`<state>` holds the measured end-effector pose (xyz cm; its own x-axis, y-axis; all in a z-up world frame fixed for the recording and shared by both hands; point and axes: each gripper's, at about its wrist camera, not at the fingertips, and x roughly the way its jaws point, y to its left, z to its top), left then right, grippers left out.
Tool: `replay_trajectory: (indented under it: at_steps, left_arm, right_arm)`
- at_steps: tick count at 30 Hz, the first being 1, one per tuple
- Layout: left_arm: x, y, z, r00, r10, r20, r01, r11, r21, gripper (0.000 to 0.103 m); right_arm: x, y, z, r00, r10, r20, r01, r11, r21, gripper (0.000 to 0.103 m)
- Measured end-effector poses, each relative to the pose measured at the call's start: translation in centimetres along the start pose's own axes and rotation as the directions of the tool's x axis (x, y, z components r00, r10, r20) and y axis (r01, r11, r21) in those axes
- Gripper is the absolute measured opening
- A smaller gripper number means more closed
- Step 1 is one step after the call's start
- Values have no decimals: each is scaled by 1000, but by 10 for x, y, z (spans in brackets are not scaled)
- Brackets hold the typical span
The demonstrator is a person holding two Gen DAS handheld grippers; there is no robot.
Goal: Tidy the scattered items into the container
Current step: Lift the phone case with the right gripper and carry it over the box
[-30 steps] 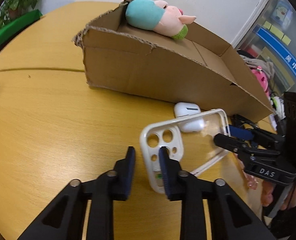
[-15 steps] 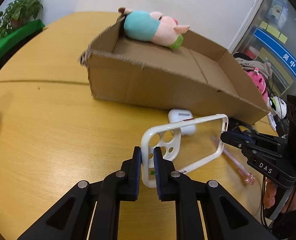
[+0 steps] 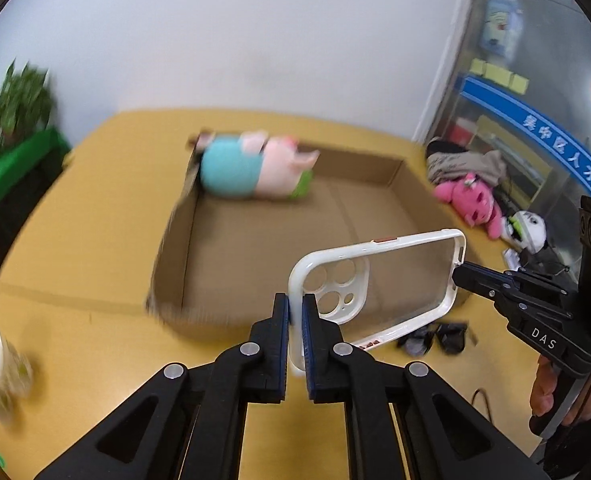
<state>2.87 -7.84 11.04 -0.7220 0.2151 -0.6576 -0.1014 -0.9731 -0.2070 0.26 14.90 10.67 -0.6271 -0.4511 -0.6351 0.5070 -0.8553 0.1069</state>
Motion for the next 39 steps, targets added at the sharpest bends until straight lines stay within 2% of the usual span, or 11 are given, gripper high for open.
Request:
replay_trajectory:
  at_steps: [6, 10, 15, 18, 22, 25, 31, 39]
  left_arm:
    - [-13, -31, 62, 995, -28, 93, 19, 995, 102, 6]
    - [-15, -49, 102, 990, -51, 130, 31, 988, 152, 6]
    - [-6, -72, 148, 988, -80, 133, 54, 981, 186, 6]
    - [13, -78, 176, 990, -82, 111, 62, 982, 177, 6]
    - [54, -79, 207, 995, -76, 70, 65, 986, 154, 6]
    - [82, -79, 219, 997, -74, 36, 69, 988, 141, 6]
    - [147, -80, 230, 995, -78, -59, 84, 990, 111, 6]
    - [236, -74, 226, 980, -77, -183, 95, 991, 90, 6]
  right_arm:
    - [-37, -15, 51, 989, -77, 126, 77, 997, 5, 4]
    - [-52, -32, 81, 979, -92, 180, 88, 996, 27, 4]
    - [-52, -61, 116, 974, -103, 200, 91, 994, 69, 4]
    - [-41, -81, 139, 976, -109, 186, 95, 992, 86, 4]
    - [-14, -112, 169, 985, -113, 128, 99, 988, 116, 4]
    - [10, -135, 179, 988, -130, 83, 118, 984, 134, 4]
    - [58, -176, 178, 990, -141, 6, 138, 975, 172, 4]
    - [129, -223, 163, 981, -153, -119, 175, 962, 208, 3]
